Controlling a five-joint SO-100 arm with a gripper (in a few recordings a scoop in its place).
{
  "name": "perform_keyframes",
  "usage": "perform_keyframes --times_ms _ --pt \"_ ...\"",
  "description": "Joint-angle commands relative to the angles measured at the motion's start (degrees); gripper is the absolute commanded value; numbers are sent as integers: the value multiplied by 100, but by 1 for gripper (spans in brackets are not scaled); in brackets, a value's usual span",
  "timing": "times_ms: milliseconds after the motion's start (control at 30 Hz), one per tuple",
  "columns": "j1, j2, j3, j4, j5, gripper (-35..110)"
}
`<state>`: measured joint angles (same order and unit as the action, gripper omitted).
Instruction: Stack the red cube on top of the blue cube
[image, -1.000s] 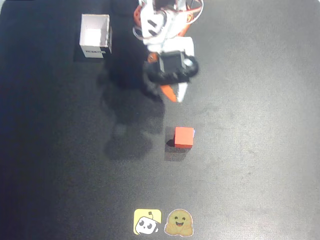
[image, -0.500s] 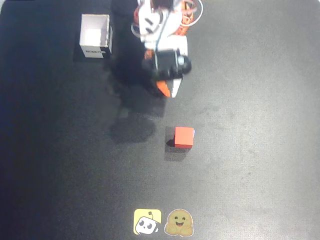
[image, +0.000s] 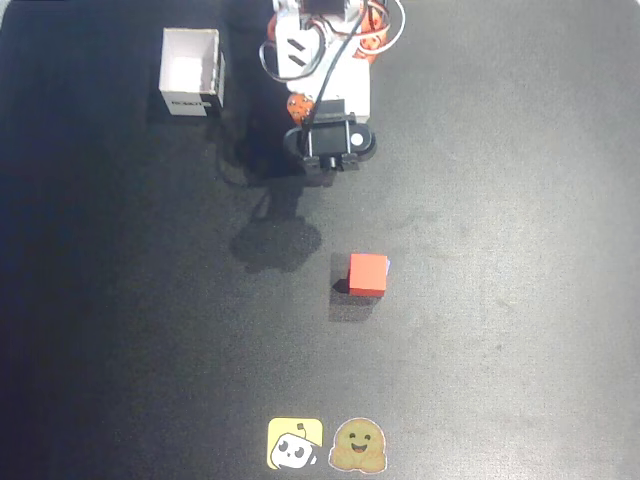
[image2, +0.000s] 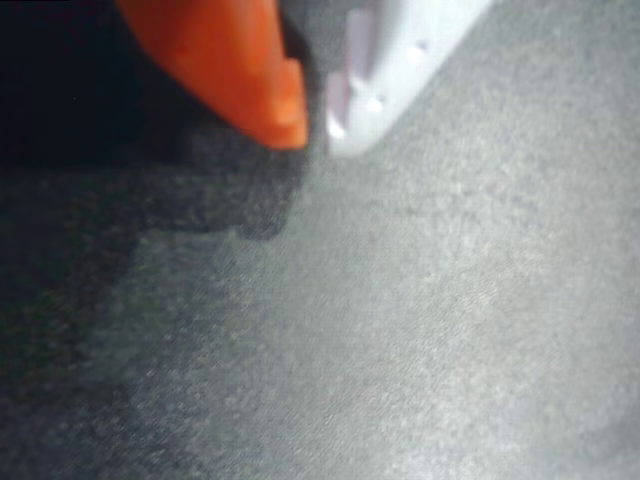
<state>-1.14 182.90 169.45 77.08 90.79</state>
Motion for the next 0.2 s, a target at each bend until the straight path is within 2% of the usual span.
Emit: perform_keyframes --times_ms 0,167 --pt "26 26 -26 18 -9 0" --pt "26 26 -26 18 -9 0"
